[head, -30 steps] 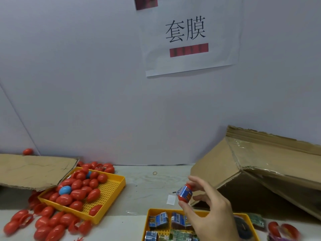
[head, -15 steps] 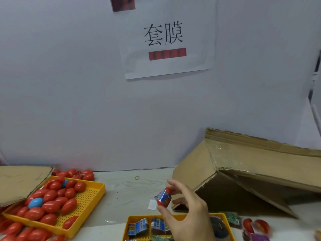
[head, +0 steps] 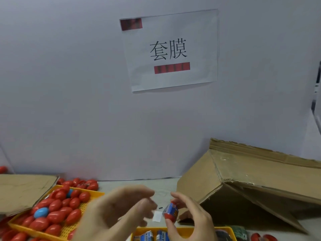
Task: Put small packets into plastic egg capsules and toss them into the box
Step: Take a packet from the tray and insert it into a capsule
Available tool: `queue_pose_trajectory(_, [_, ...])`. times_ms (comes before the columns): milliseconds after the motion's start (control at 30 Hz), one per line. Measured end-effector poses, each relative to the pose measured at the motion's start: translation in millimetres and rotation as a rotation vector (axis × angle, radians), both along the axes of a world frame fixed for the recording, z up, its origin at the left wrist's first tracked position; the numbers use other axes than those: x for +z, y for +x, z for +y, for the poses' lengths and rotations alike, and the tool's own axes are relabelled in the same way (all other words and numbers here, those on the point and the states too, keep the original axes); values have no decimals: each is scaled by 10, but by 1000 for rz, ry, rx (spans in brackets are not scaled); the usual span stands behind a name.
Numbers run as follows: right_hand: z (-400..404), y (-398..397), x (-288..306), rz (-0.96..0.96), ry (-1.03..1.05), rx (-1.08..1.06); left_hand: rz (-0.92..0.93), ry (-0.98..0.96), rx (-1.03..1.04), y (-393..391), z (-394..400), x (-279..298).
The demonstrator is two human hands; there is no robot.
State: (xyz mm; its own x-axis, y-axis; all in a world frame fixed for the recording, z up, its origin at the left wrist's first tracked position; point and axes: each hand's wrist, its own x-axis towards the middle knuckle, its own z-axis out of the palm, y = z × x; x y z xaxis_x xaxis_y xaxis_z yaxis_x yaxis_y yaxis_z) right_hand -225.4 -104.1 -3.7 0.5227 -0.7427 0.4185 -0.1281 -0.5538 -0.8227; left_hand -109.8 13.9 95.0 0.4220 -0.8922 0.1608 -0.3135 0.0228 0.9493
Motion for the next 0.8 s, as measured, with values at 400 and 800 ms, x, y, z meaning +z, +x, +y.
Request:
queue_pose_trajectory(400, [27,20,100,-138,738,74,-312,186,369,167,-327,-1094])
queue_pose_trajectory(800, [-393,-142,1007,-837,830,-115,-271,83,435,179,-342,-1160])
